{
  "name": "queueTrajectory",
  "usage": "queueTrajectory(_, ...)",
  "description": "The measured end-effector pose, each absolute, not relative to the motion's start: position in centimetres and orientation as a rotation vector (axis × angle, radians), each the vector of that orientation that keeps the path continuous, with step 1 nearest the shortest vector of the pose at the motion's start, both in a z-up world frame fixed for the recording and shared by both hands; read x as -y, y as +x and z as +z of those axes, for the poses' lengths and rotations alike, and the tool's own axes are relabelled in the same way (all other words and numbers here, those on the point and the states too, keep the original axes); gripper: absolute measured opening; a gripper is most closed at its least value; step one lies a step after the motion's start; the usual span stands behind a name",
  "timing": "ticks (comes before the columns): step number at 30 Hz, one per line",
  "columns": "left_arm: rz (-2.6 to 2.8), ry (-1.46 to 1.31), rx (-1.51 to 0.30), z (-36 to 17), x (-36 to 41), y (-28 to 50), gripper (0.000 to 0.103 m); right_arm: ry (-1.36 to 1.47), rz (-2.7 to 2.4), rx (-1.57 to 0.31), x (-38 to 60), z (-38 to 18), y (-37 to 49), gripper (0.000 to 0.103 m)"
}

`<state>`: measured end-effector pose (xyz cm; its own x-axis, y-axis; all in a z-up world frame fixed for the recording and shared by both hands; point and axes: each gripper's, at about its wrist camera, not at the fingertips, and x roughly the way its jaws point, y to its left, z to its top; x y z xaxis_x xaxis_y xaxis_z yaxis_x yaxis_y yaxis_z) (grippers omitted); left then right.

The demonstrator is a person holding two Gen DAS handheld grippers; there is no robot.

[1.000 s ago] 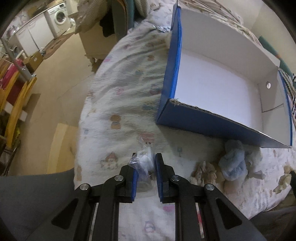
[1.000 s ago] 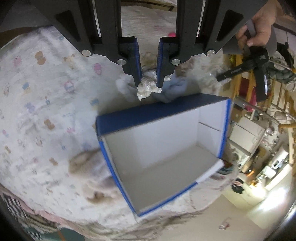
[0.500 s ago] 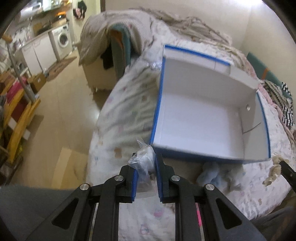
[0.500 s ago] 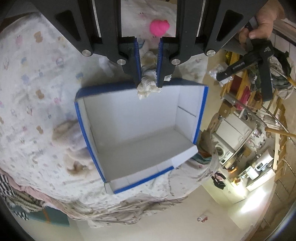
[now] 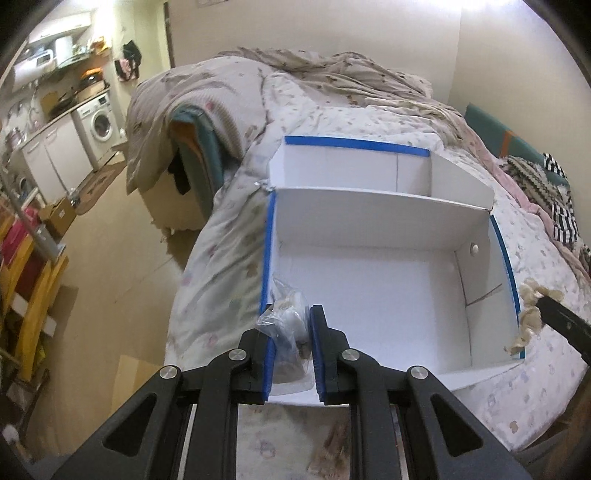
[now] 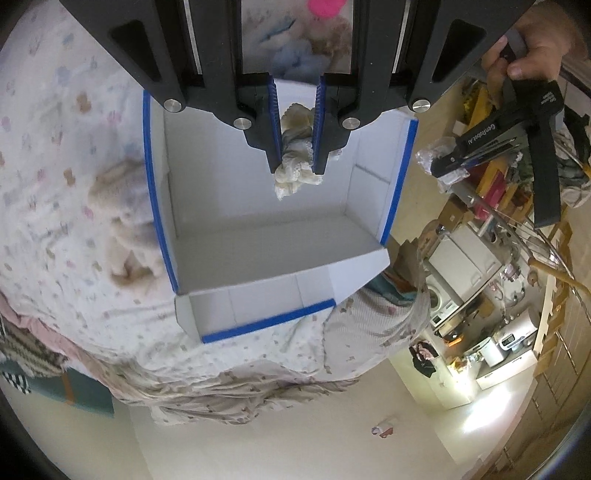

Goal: Organize soft objects
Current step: 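Lift and carry the bag with the left gripper while the right gripper carries the scrunchie into the box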

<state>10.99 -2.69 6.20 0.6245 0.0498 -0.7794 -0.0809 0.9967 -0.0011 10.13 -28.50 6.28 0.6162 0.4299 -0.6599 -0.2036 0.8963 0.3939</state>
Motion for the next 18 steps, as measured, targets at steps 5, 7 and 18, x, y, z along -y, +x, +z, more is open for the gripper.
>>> queueTrajectory(5, 0.037, 0.008, -0.901, 5.0, 4.6, 13.5, 0.016, 0.289, 0.365, -0.843, 28.2, 5.0, 12.3, 0.017)
queueTrajectory(7, 0.02, 0.034, -0.908, 4.2, 5.5, 14.2, 0.016, 0.301, 0.355, -0.862, 28.2, 3.9, 12.8, 0.017)
queueTrajectory(18, -0.011, 0.055, -1.016, -1.7, 7.1, 17.3, 0.016, 0.189, 0.296, -0.989, 26.8, -1.6, 14.5, 0.017)
